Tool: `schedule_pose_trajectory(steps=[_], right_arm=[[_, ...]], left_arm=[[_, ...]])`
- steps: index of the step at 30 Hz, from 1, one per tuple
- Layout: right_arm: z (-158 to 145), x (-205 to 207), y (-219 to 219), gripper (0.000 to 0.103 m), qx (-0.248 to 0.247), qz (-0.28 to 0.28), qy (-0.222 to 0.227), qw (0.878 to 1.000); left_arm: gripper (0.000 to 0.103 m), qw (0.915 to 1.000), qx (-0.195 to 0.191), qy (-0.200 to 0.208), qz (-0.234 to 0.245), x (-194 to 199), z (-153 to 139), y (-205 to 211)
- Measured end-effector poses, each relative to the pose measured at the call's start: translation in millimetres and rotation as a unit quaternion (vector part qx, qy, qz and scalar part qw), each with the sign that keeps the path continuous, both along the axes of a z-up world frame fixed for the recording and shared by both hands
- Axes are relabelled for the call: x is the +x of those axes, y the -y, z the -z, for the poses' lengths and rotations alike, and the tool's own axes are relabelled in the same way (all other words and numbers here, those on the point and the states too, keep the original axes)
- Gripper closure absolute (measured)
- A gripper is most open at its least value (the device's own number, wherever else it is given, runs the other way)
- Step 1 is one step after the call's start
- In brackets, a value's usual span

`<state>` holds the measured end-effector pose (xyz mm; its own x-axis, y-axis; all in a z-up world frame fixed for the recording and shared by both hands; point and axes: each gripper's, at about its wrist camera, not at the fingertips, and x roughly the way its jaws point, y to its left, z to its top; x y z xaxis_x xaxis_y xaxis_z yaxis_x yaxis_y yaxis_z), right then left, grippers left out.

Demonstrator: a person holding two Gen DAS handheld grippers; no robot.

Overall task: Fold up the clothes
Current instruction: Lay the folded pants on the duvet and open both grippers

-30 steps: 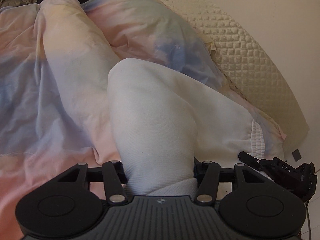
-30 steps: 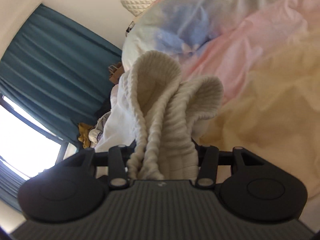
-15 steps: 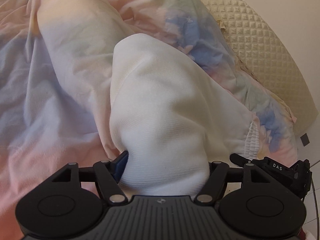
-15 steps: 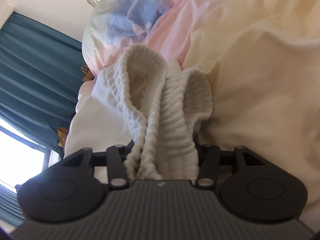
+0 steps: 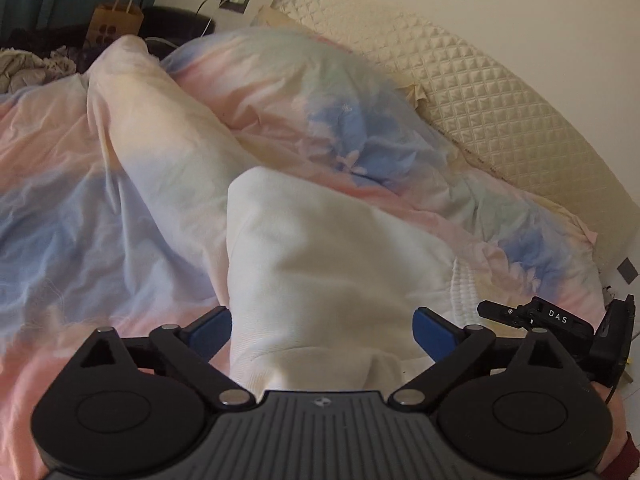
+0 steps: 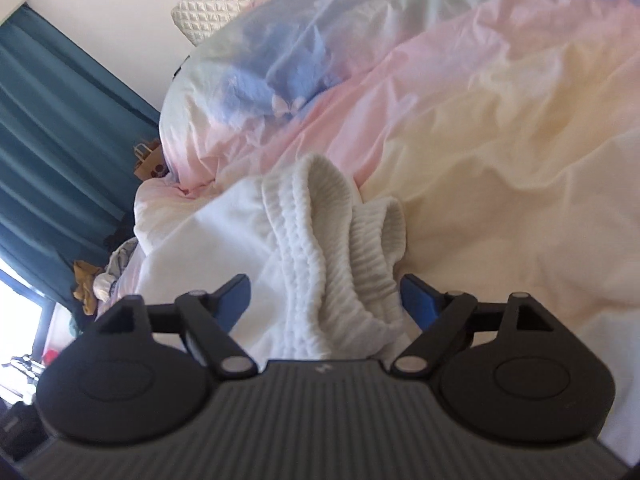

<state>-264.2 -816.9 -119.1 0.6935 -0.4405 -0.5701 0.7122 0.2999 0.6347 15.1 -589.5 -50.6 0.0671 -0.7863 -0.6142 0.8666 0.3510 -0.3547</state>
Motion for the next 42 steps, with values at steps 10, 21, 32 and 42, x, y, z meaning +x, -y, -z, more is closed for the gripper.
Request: schedule_pose_trajectory(steps=[10, 21, 32, 42], right_arm=[[-116, -20, -121, 0.000, -0.224, -0.031, -0.072, 0.971], [-171, -44, -253, 0.000, -0.290, -0.048, -0.084, 0.952], [-138, -51, -324, 0.000, -0.288, -0.012, -0.111, 0.951], [-109, -42, -344, 0.000, -0.258, -0.009, -0.153, 0.954]], left_arm=[[0.000, 0.9852, -0.061, 0.155, -0.041, -102, -134, -119], [0.000, 0.9658, -0.087, 0.228, -0.088, -186, -190, -246], [0.000, 0.9588, -0.083, 0.256, -0.091, -230, -161, -297], [0.000, 0.9592, -0.049, 0.260, -0.101, -231, -121, -318]])
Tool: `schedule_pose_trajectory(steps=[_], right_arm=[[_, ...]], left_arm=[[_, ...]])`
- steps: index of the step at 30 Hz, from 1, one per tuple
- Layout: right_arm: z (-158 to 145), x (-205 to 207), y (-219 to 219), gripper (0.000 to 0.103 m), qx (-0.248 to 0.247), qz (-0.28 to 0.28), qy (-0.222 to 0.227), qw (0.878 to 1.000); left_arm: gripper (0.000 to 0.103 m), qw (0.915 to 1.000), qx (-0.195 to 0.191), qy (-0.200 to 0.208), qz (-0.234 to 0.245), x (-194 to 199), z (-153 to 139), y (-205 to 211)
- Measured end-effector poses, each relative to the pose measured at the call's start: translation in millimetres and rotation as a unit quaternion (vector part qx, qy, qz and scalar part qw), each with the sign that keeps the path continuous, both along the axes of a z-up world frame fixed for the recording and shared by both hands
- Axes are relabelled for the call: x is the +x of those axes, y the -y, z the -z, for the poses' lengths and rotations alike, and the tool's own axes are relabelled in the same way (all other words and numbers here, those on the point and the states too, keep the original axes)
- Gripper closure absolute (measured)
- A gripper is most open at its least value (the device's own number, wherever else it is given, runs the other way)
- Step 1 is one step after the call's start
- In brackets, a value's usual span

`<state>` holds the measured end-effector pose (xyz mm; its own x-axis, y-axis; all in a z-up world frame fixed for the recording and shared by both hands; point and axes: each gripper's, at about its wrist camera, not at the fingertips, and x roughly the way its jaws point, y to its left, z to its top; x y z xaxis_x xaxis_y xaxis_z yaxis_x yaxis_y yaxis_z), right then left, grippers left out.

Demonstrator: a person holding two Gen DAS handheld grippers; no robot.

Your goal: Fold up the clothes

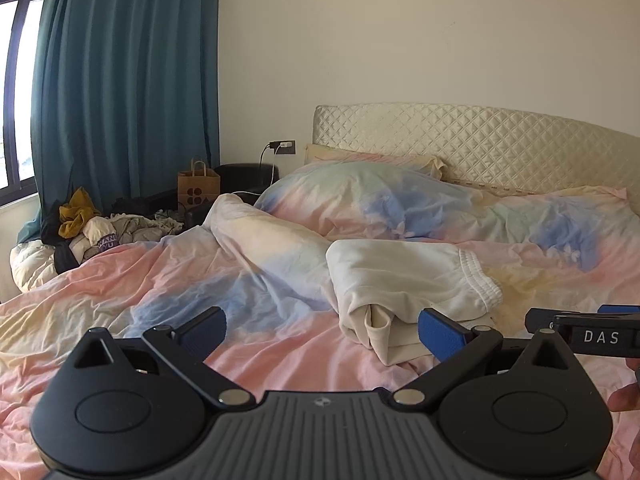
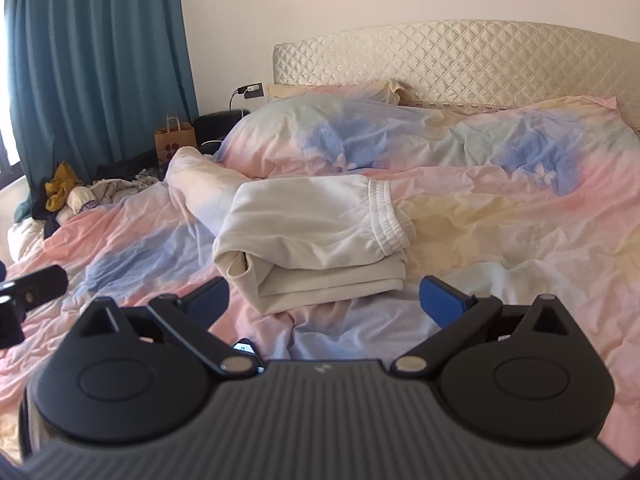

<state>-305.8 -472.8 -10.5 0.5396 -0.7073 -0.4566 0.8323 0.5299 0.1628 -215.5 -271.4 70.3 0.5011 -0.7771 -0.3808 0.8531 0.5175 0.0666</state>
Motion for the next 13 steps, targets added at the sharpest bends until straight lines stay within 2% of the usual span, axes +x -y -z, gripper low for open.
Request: schedule_pose_trajectory(steps=[13], right_arm=[[0, 3, -5, 0.000, -0.001, -0.004, -0.014, 1.000]], left_arm=[[0.000, 0.9998, 0.000, -0.019, -0.010, 16, -1, -5]])
